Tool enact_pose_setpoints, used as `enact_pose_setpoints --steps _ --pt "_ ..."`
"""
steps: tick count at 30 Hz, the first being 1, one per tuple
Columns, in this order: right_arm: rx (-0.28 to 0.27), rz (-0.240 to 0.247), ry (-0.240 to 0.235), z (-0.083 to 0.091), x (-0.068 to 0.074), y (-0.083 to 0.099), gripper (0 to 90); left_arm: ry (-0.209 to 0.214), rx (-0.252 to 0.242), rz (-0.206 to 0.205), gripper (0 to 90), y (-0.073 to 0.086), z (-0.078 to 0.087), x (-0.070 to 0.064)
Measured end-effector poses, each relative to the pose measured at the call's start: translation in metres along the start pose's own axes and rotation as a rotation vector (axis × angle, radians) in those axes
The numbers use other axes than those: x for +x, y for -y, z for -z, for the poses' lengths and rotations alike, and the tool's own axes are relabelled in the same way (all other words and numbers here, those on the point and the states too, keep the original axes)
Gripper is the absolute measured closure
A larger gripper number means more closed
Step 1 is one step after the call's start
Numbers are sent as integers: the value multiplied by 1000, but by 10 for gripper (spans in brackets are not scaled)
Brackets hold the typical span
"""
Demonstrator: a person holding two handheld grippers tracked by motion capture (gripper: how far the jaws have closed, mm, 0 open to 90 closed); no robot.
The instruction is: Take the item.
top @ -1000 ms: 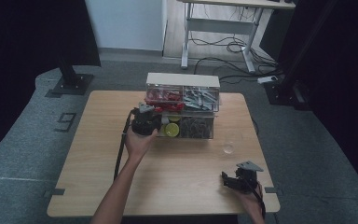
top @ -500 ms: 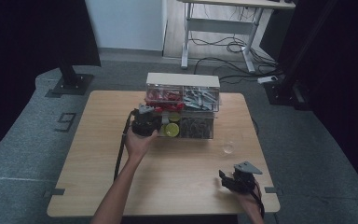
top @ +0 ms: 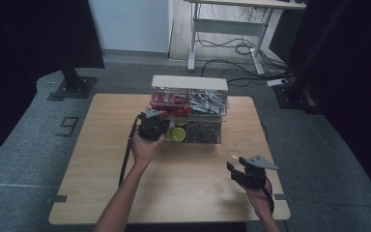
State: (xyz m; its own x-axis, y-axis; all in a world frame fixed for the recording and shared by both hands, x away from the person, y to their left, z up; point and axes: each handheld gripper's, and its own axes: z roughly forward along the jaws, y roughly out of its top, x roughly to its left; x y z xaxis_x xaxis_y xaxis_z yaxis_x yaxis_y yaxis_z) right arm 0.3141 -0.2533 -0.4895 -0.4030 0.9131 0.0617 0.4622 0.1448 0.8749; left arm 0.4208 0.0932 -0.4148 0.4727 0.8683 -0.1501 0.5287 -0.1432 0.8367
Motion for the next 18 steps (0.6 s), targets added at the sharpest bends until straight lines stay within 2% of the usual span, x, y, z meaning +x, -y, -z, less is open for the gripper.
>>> enact_pose_setpoints --steps 7,11,18 --pt "-9 19 -41 -7 0 -20 483 1 6 -4 898 -2 -2 -2" --pt "-13 9 -75 -13 -3 -29 526 -2 7 -8 898 -2 -2 -3" --pt "-19 25 -94 -23 0 -42 586 6 12 -3 898 -3 -3 -2"
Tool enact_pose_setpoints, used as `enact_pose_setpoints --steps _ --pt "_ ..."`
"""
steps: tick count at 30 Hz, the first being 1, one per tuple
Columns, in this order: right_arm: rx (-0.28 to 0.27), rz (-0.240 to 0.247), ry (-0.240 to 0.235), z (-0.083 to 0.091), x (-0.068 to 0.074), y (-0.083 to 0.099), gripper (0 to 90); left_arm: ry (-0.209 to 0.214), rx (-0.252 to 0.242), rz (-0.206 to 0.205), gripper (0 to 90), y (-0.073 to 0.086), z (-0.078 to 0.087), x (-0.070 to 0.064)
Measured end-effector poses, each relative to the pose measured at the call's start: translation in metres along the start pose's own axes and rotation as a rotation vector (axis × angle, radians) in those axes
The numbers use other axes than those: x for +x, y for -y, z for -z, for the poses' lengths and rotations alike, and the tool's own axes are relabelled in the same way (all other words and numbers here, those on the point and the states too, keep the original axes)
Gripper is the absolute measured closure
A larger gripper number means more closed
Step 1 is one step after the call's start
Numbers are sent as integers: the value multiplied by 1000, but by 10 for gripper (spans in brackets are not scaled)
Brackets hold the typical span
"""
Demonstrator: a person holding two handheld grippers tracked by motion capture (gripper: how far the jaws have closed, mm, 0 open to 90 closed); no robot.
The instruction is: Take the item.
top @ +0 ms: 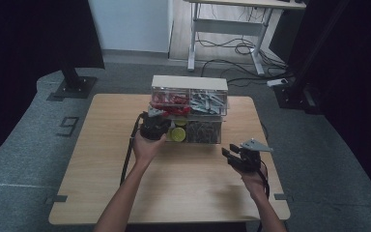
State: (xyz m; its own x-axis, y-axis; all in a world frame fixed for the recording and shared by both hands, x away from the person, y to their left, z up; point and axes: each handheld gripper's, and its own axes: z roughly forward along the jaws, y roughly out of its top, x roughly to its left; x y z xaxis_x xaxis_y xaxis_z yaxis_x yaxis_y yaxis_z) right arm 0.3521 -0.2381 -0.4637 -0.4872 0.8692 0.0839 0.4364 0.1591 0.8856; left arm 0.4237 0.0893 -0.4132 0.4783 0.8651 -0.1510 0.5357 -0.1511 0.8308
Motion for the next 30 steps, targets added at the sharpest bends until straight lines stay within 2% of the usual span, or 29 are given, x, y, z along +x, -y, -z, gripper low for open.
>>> enact_pose_setpoints --steps 3,9,18,30 --pt "1 6 -10 -7 4 -5 607 11 -2 15 898 1 -2 0" --pt "5 26 -22 -18 12 -12 641 12 -1 12 898 1 -2 0" --pt "-3 19 -25 -35 19 -21 659 13 1 13 898 0 -1 -1" --pt "-22 -6 -21 -51 18 -29 680 19 3 13 897 -1 -3 -1"
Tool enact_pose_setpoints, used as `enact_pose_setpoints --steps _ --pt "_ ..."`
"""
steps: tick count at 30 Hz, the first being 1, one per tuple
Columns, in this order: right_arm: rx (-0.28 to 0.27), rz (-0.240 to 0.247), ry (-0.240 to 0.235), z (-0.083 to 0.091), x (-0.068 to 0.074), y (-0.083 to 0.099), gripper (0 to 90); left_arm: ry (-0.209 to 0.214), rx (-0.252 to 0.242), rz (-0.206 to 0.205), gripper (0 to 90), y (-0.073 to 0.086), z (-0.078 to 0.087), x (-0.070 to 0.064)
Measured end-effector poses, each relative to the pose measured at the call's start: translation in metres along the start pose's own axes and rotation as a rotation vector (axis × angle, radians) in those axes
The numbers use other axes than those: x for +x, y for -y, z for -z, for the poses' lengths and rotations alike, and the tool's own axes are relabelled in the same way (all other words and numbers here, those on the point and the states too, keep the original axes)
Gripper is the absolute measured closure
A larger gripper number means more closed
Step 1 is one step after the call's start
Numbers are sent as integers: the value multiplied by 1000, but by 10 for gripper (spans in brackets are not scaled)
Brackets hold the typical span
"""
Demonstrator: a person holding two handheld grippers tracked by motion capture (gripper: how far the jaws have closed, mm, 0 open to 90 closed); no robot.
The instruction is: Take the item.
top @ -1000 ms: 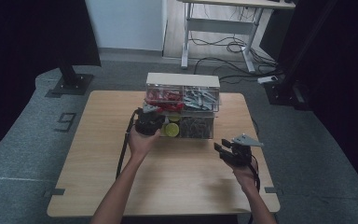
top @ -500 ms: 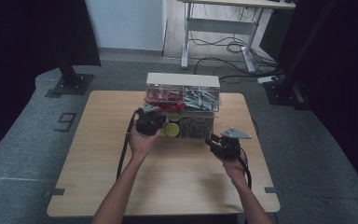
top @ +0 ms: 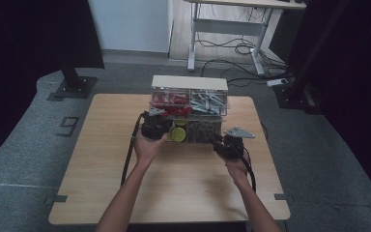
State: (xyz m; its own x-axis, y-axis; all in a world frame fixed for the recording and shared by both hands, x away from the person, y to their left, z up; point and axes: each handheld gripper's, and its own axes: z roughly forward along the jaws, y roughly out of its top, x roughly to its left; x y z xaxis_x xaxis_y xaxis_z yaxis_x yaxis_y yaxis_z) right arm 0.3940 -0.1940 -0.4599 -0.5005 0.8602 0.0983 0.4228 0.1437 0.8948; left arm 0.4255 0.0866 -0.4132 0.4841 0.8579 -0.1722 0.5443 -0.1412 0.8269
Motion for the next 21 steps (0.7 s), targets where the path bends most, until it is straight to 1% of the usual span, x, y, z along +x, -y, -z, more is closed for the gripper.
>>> enact_pose_setpoints --steps 7,11,18,21 --pt "9 12 0 -10 1 -2 680 5 -2 -1 896 0 0 -1" --pt "23 13 -8 -16 2 0 679 18 -1 7 894 -1 1 -1" --pt "35 30 3 -24 2 2 678 16 1 11 894 -1 0 1" --pt "32 27 10 -29 1 2 677 16 0 11 895 -1 0 1"
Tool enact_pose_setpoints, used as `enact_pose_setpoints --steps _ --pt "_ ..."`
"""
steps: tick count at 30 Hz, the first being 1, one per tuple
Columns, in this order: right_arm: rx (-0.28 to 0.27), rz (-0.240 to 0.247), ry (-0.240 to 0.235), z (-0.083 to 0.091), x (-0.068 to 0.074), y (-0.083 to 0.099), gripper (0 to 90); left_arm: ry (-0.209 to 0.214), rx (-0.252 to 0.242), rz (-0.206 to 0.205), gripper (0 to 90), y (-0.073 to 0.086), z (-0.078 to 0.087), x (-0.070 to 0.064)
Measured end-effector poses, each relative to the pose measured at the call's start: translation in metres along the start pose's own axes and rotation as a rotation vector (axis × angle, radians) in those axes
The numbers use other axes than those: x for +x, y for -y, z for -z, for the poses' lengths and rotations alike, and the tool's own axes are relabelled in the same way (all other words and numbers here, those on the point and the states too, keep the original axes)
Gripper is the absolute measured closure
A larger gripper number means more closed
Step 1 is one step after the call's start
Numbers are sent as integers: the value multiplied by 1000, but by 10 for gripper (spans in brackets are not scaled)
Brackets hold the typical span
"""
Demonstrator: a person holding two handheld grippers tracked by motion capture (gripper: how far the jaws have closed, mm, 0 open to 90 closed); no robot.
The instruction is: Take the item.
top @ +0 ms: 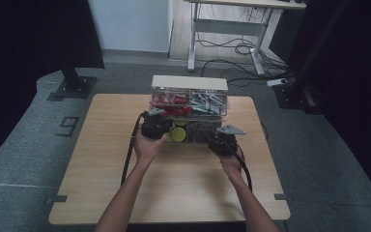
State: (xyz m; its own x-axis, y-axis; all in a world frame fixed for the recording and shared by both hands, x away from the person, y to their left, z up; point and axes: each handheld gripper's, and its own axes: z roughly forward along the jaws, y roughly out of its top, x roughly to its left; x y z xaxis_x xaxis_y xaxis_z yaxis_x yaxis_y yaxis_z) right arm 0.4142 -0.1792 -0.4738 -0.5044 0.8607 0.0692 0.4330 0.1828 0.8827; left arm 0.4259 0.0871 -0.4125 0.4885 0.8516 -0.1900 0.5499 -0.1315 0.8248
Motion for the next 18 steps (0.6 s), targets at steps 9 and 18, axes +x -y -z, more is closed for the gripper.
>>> enact_pose_setpoints --steps 9,18 --pt "4 -3 11 -14 2 -1 680 0 -1 -4 894 0 0 -1" --pt "-20 -7 37 -20 2 -3 716 0 -1 -8 893 0 -1 -3"
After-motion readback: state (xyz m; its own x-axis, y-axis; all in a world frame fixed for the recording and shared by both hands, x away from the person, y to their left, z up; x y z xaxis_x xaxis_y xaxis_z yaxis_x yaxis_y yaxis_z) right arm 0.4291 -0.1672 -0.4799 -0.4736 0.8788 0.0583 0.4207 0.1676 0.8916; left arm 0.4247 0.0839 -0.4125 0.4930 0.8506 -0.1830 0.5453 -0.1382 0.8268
